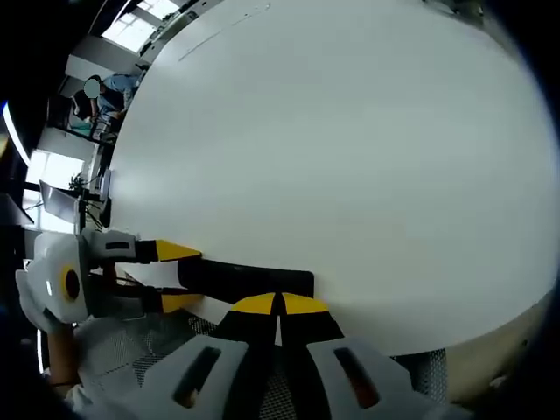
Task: Press the specified remote control buttons in sequence, fully releasing each button before pressing the next.
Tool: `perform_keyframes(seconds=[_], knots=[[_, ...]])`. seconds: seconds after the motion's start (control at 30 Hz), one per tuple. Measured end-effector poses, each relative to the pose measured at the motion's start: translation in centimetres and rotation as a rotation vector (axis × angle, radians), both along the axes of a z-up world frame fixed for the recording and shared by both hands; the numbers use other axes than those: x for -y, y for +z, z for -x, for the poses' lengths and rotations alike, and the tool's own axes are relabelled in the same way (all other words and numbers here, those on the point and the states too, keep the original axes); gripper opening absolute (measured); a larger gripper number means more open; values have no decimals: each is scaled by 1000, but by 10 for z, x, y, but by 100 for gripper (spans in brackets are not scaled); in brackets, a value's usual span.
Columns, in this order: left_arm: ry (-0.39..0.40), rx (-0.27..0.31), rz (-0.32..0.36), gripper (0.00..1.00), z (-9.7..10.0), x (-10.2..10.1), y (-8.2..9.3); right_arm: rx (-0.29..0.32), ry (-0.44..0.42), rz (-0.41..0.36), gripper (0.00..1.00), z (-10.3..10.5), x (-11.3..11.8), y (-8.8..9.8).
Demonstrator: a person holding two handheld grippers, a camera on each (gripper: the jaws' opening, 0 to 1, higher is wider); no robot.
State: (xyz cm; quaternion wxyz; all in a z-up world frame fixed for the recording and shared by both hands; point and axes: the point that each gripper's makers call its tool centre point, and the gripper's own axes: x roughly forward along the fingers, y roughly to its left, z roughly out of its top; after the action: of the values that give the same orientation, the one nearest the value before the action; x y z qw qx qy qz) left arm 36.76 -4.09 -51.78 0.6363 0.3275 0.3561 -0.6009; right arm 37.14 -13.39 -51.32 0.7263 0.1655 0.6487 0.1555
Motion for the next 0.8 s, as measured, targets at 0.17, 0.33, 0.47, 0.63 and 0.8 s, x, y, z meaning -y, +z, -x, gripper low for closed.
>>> perform_keyframes(seconds=[0.17, 0.33, 0.47, 0.63, 0.8], knots=[[-1, 0, -2, 25, 0, 0, 0, -3, -2, -1, 0, -2, 1, -2], [-2, -1, -2, 25, 0, 0, 0, 7, 20, 17, 0, -1, -1, -1], [1, -1, 1, 25, -1, 1, -1, 40, 65, 49, 0, 1, -2, 0], [-2, -1, -1, 25, -1, 2, -1, 77, 113, 84, 0, 0, -3, 0], [-2, 1, -1, 25, 0, 2, -1, 84, 119, 93, 0, -2, -2, -1]])
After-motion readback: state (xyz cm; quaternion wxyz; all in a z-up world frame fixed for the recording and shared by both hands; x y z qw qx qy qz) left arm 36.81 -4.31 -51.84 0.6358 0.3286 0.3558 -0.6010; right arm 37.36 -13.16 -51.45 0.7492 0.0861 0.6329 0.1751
